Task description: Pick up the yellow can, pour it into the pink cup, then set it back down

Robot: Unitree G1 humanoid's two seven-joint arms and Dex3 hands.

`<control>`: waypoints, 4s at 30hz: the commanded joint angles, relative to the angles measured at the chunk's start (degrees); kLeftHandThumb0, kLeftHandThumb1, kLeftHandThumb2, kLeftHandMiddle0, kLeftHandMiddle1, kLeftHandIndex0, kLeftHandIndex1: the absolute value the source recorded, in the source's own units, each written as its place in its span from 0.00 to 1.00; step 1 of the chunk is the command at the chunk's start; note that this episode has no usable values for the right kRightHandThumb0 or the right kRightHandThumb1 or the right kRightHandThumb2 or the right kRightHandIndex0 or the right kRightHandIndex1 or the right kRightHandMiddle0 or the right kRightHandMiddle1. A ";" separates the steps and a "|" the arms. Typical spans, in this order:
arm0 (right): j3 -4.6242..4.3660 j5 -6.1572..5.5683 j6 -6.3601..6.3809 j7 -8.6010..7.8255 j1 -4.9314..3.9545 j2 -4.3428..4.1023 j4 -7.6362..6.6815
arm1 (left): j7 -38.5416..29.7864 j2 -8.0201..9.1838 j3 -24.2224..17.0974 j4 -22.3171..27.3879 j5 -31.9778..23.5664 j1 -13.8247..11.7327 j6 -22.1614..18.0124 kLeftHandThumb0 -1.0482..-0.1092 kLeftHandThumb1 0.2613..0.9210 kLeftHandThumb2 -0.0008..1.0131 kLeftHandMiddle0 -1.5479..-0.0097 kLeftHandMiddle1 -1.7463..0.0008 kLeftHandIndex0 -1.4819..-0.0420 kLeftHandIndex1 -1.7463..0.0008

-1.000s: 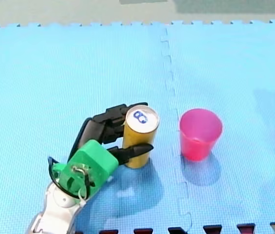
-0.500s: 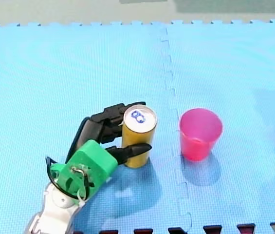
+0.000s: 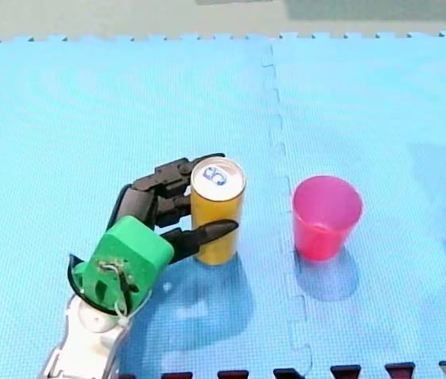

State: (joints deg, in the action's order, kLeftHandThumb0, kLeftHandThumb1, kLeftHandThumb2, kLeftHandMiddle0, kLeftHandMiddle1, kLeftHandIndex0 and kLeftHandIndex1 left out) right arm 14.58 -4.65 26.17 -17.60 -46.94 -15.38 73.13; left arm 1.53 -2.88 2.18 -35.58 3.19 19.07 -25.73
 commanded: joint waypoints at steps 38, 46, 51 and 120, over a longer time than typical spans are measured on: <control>-0.07 0.46 1.23 0.70 0.49 0.88 0.17 | 21.39 0.22 -0.15 -17.57 11.12 19.11 -3.58 0.74 0.78 0.00 0.14 1.00 0.18 1.00; -0.05 0.45 1.45 0.64 0.62 0.86 0.20 | 24.83 0.82 1.41 -21.29 13.33 23.01 -3.69 0.70 0.78 0.00 0.14 1.00 0.18 1.00; -0.08 0.48 1.51 0.73 0.60 0.98 0.22 | 26.93 1.08 2.64 -22.14 14.96 23.75 -3.80 0.69 0.77 0.00 0.13 1.00 0.18 1.00; -0.11 1.22 3.07 1.58 0.22 2.34 1.07 | 64.13 5.47 34.43 -21.84 53.04 26.91 9.95 0.80 0.86 0.00 0.29 0.67 0.23 1.00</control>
State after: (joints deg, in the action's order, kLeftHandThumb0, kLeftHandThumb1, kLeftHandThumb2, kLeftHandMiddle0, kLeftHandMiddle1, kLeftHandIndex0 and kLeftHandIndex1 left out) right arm 14.53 -3.50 28.98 -16.21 -46.83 -12.95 74.15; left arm 64.97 2.33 36.31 -57.30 56.05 45.15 -16.08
